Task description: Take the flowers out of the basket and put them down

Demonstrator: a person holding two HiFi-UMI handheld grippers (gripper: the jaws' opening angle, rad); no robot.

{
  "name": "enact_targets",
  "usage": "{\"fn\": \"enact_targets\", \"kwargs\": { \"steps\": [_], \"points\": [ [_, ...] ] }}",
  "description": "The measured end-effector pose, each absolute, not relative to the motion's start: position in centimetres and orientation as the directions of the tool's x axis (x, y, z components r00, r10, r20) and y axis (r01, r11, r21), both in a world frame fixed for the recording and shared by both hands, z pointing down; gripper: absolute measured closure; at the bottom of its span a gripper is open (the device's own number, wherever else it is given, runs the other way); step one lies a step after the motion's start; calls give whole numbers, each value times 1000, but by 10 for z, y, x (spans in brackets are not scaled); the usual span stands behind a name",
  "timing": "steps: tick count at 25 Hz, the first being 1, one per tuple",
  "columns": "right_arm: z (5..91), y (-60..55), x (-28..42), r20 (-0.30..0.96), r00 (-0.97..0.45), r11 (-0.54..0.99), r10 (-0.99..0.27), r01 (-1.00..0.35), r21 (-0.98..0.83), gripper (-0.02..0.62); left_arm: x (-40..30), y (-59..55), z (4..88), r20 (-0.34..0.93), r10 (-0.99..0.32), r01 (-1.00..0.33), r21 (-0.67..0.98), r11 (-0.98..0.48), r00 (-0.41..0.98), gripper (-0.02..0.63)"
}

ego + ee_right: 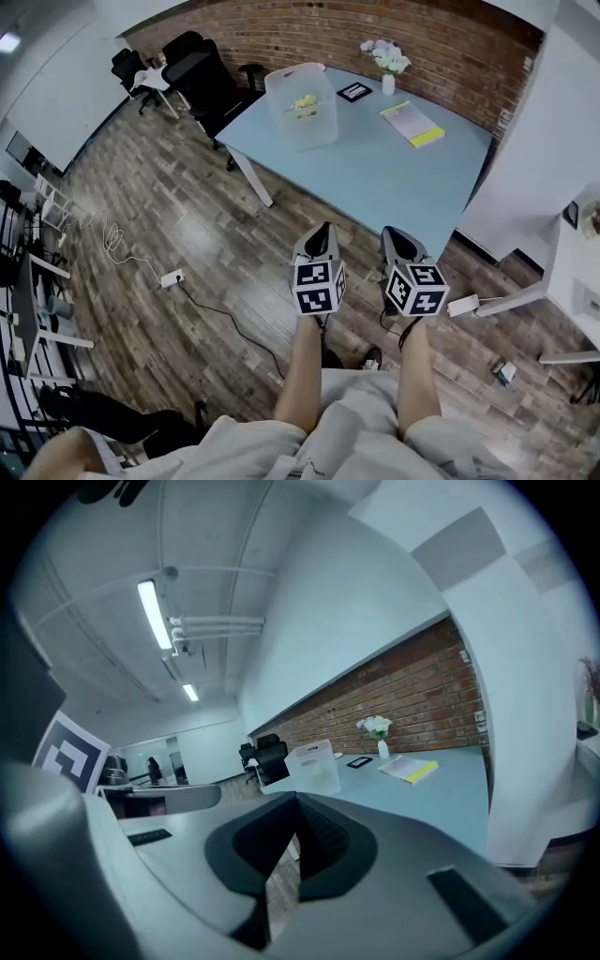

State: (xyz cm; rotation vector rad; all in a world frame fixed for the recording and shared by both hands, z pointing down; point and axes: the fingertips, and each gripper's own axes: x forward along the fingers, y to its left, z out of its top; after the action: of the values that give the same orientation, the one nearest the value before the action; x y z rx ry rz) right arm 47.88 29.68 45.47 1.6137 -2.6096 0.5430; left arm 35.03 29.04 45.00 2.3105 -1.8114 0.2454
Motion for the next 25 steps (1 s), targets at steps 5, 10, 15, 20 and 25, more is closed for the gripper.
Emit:
{"fn": "enact_targets", "kwargs": {
  "steps": [5,10,15,20,25],
  "points": [
    [457,286,467,216,-418,343,-882,-886,-312,571,323,272,444,262,-928,-964,62,-258,266,583],
    [454,273,445,191,-410,320,-892,-870,-375,572,284,256,450,309,-916,-967,73,-244,255,584],
    [458,256,432,192,-337,247,-922,-891,-380,572,250,246,458,313,-913,-965,97,-243,261,584],
    [466,238,386,255,-339,246,-906,-910,-334,572,204,237,459,305,-918,-967,89,-238,254,585],
    [464,230,338,282,-339,257,-898,-922,-289,572,160,230,451,302,-919,-967,75,-244,255,586]
  ]
}}
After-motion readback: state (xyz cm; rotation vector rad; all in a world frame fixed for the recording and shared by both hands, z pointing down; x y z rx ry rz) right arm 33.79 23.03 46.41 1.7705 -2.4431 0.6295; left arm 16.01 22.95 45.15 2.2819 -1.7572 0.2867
